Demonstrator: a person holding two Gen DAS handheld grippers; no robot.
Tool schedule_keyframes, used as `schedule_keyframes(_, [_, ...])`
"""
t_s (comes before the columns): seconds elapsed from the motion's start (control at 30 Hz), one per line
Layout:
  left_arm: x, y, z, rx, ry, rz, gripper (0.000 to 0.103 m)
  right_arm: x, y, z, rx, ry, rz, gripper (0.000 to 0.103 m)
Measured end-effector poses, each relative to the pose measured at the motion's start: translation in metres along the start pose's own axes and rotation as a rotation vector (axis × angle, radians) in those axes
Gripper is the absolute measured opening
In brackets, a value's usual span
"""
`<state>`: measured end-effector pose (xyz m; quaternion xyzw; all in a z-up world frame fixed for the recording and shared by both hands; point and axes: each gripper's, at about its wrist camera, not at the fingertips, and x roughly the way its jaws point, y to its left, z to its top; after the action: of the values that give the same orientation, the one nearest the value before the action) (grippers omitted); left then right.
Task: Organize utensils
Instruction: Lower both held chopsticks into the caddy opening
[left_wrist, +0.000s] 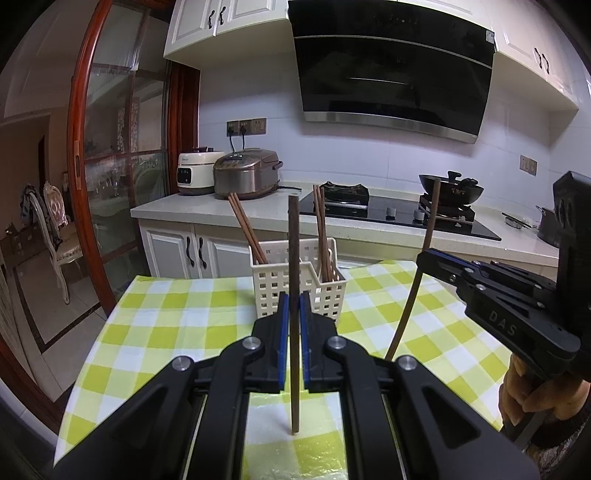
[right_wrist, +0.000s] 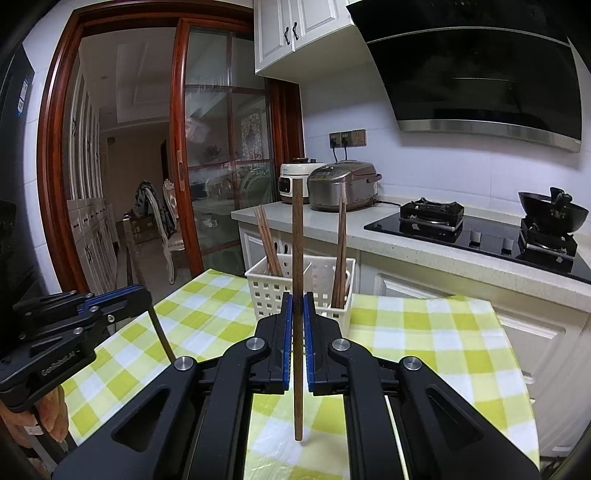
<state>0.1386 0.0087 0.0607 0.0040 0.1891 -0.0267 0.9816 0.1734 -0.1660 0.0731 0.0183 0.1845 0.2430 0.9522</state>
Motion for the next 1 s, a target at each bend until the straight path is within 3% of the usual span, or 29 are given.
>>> schedule_keyframes(0.27, [-0.001, 0.002, 0.027, 0.025, -0.023, -0.011, 0.006, 0.009, 0.003, 0.026, -0.039, -0.016, -0.01, 0.006])
schedule_keyframes(0.47, [0.005, 0.014, 0.072, 0.01, -0.043, -0.042, 0.006, 0.025, -0.004, 0.059, -0.04, -0.032, -0.016, 0.006])
schedule_keyframes(1.0, [0.065, 0.035, 0.173, -0.01, -0.09, -0.003, 0.006, 0.092, -0.017, 0.122, -0.043, -0.039, -0.043, 0.006])
